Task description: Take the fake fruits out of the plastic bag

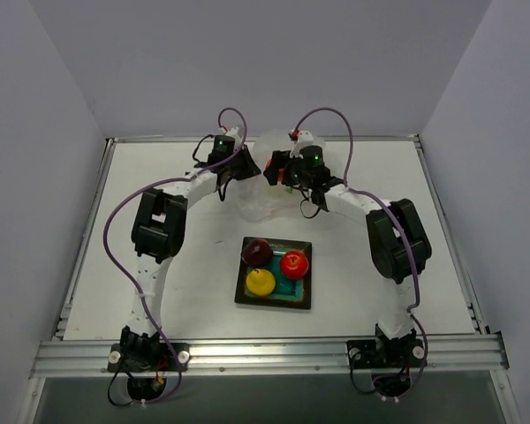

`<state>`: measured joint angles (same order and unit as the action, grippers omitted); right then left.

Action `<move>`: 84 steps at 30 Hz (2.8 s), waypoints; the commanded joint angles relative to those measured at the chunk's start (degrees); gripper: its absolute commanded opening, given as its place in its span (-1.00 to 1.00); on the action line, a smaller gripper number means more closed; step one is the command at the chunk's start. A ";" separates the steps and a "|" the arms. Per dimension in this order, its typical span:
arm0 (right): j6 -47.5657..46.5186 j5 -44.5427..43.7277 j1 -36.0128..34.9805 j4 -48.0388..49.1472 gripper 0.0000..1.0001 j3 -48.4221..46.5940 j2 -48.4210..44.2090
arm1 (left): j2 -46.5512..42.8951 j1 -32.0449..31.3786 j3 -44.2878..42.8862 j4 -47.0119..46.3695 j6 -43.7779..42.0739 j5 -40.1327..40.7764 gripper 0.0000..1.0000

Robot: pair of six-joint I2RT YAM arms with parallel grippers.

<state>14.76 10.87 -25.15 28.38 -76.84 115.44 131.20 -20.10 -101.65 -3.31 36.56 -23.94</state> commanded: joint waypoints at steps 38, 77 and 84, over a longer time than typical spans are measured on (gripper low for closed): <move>33.49 -52.53 -53.60 -18.63 -0.09 51.44 -49.00 | -42.59 1.03 32.70 -5.82 3.52 18.93 0.88; 21.02 -49.00 -52.99 -47.54 1.00 27.91 -75.61 | -90.41 -8.99 42.41 28.46 -13.97 19.46 0.88; 14.69 -64.19 -53.08 -47.28 1.00 21.21 -84.05 | -91.91 -8.91 41.53 27.48 -15.19 20.51 0.88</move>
<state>34.26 -41.93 -77.73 -17.41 -52.56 34.61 39.66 -28.97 -56.88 24.67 23.49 -3.57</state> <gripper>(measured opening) 0.996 0.942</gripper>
